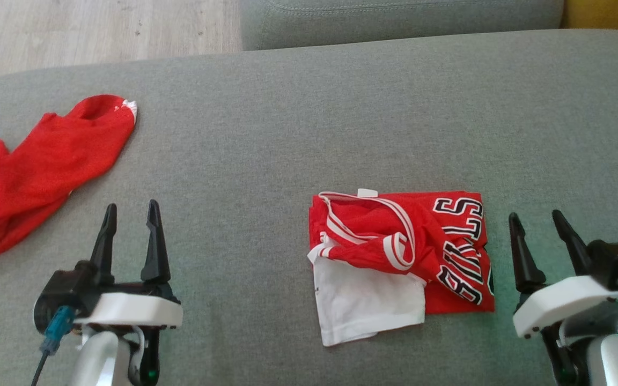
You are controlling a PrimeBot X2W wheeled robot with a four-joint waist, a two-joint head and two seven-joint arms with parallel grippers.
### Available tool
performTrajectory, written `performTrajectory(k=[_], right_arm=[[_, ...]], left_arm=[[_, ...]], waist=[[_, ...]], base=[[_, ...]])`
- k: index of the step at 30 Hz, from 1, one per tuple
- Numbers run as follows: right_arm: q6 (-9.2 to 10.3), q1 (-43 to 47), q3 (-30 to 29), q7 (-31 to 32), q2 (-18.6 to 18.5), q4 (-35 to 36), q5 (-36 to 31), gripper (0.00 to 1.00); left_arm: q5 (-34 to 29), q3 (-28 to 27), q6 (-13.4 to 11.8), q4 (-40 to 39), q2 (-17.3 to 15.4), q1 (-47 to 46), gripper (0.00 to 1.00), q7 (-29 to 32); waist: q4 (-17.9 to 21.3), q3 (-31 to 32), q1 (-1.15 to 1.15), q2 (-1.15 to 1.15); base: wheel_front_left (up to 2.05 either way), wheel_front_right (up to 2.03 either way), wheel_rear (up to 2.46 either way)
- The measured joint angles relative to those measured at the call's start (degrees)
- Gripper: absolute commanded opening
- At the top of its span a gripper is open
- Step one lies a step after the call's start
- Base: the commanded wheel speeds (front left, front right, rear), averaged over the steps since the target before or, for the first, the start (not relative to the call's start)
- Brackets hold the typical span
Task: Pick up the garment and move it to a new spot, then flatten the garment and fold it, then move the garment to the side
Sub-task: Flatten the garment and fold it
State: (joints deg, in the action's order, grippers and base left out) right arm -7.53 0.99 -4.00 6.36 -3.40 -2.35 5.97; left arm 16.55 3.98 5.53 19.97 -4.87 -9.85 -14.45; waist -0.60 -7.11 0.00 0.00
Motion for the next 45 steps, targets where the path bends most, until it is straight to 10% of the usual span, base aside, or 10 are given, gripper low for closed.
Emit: performTrajectory(k=[17,19,21,22,32,45], right_arm=[[0.0,-1.85,12.18,1.83,-0.69,-1.83,-0.46,1.0],[0.0,-3.2,15.03,3.09,-0.75,-2.9,-0.51,0.72],[0.0,-4.41,16.94,4.38,-1.11,-4.02,-0.55,0.1],[0.0,-4.9,17.93,5.1,-1.44,-4.76,-0.73,0.0],[0.0,-11.05,34.26,11.52,-3.94,-13.39,1.47,0.0],[0.0,-19.51,55.57,13.1,-4.56,-12.21,21.51,0.0]], left_arm=[[-0.05,-0.11,0.11,0.21,0.0,-0.01,1.0,0.0],[-0.07,-0.1,0.11,0.23,0.0,-0.01,1.0,0.0],[-0.07,-0.07,0.2,0.23,0.01,-0.02,1.0,0.0],[-0.07,-0.07,0.34,0.23,0.01,-0.02,1.0,0.0],[-0.07,0.15,0.37,0.43,0.03,-0.12,1.0,0.0],[-0.07,0.05,0.35,0.55,0.04,-0.26,1.0,0.0]], waist=[[-0.07,-0.16,0.0,0.0],[-0.07,-0.18,0.0,0.0],[-0.2,-0.17,0.0,0.0],[-0.29,-0.2,0.0,0.0],[-1.55,-0.77,0.0,0.0],[-2.1,-1.64,0.0,0.0]], base=[[0.0,0.0,0.0],[0.0,0.0,0.0],[0.0,0.0,0.0],[0.0,0.0,0.0],[0.0,0.0,0.0],[0.0,0.0,0.0]])
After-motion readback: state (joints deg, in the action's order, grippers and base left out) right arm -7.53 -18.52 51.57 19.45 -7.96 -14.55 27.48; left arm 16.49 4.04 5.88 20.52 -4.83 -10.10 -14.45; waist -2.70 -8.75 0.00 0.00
